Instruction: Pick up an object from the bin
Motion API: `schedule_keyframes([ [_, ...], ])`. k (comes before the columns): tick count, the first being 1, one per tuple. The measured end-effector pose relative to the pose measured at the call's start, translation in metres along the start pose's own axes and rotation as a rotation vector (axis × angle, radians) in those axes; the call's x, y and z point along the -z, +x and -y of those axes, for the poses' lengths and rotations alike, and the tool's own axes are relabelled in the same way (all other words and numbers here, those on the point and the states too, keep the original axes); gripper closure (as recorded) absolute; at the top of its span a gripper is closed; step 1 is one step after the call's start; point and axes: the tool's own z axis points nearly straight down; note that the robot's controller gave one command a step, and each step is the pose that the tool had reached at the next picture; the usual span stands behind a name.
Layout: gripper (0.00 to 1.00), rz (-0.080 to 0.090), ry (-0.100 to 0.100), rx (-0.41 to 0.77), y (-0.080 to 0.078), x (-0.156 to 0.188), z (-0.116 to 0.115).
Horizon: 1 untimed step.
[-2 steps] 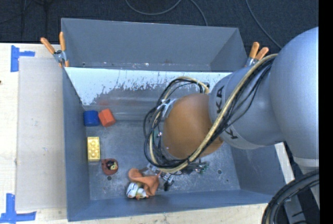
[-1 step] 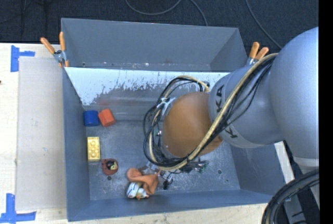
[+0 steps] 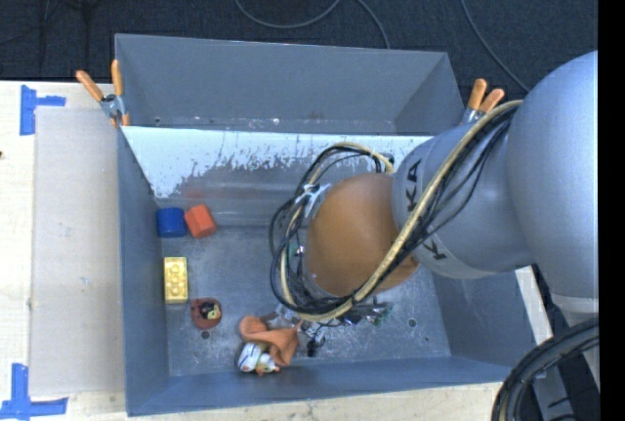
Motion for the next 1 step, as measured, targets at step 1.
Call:
schedule_keyframes([
  [1,1.00,0.000,-0.001,0.002,0.0044,-0.0001,0.0017],
])
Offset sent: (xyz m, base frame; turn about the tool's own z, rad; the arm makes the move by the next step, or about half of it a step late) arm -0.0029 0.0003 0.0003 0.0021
